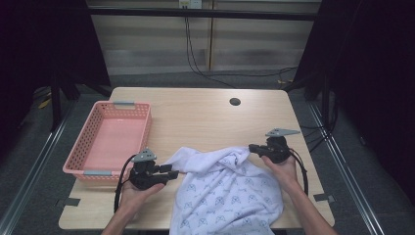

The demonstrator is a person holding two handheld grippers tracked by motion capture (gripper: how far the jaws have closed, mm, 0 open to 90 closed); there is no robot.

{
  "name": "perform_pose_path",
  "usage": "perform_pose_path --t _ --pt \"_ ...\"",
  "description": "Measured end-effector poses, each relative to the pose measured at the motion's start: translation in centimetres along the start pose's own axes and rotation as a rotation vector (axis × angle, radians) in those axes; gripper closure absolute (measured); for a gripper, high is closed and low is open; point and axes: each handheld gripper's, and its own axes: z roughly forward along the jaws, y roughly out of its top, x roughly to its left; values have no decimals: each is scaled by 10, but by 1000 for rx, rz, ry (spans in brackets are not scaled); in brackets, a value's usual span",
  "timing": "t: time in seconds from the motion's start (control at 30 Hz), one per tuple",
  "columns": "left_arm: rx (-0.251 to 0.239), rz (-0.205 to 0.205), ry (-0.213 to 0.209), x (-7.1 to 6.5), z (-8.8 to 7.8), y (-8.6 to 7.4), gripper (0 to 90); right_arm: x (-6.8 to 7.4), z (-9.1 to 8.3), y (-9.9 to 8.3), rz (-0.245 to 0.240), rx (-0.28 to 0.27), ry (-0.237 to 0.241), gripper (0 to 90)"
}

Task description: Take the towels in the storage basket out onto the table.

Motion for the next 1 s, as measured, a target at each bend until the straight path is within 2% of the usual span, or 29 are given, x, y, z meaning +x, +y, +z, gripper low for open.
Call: perform_pose_path --t 0.03,0.17,0.2,0.23,0.3,0.33,0.37,0.43,0.5,0.53,0.6,0.67,0.73,0.77,0.83,0.87,0.93,0.97,1.0 --pt "-1 8 6 1 2 2 570 -1 -4 -1 -4 1 -5 900" --pt "-25 -21 15 10 8 10 538 -11 -16 -4 6 -10 -20 900" --pt "-33 -49 -2 12 11 13 528 -13 -17 -5 7 -10 -17 900" --pt "-43 -58 -30 13 13 16 506 -14 -19 -6 6 -11 -19 900" --pt "-49 -31 -7 11 17 24 504 -16 -20 -9 18 -12 -8 900" --pt "-56 -24 -16 11 20 28 500 -15 -20 -9 11 -14 -8 900" --pt "-49 -19 0 12 23 31 499 -14 -20 -9 9 -16 -5 900" --pt "-57 -31 -3 17 29 32 494 -13 -21 -8 4 -14 0 900" --pt "-25 -28 21 20 32 30 483 -13 -23 -8 4 -16 2 900" --pt "-9 -14 35 21 33 28 481 -14 -25 -9 1 -14 4 900" --pt "2 -18 32 22 33 24 473 -17 -27 -10 4 -18 -3 900" --pt "33 0 54 20 34 20 476 -19 -28 -12 4 -16 -4 900" --pt "38 2 81 20 36 16 484 -20 -27 -15 10 -15 0 900" --pt "61 0 73 23 37 15 486 -20 -27 -16 3 -14 0 900" --pt "72 1 91 25 39 12 493 -20 -27 -16 6 -14 2 900" --pt "73 -1 72 23 41 12 499 -20 -28 -16 5 -17 1 900" --pt "102 9 97 22 44 10 587 -21 -28 -16 12 -21 0 900" --pt "119 5 69 22 48 9 648 -22 -28 -16 12 -20 1 900" --pt "128 18 60 21 50 7 729 -22 -28 -17 12 -18 1 900"
